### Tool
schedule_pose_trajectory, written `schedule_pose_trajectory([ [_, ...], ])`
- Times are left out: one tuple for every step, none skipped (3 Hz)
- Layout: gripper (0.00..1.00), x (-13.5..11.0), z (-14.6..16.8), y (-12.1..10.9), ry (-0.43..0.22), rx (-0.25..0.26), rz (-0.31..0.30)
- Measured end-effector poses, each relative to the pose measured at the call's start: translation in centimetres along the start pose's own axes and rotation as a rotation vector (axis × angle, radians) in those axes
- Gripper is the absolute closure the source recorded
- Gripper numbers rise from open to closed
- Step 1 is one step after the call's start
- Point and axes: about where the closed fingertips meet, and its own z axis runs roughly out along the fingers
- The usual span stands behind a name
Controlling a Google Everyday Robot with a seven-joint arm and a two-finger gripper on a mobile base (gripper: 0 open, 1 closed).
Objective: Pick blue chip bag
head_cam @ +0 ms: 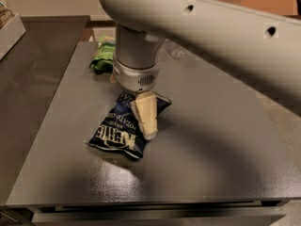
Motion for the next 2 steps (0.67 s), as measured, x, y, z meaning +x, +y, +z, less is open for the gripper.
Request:
schedule_pose_trajectory([
  [0.0,0.92,1.06,0.16,0.02,-0.025,-0.001],
  [0.17,1.4,1.52,0.27,0.026,-0.038,-0.003],
])
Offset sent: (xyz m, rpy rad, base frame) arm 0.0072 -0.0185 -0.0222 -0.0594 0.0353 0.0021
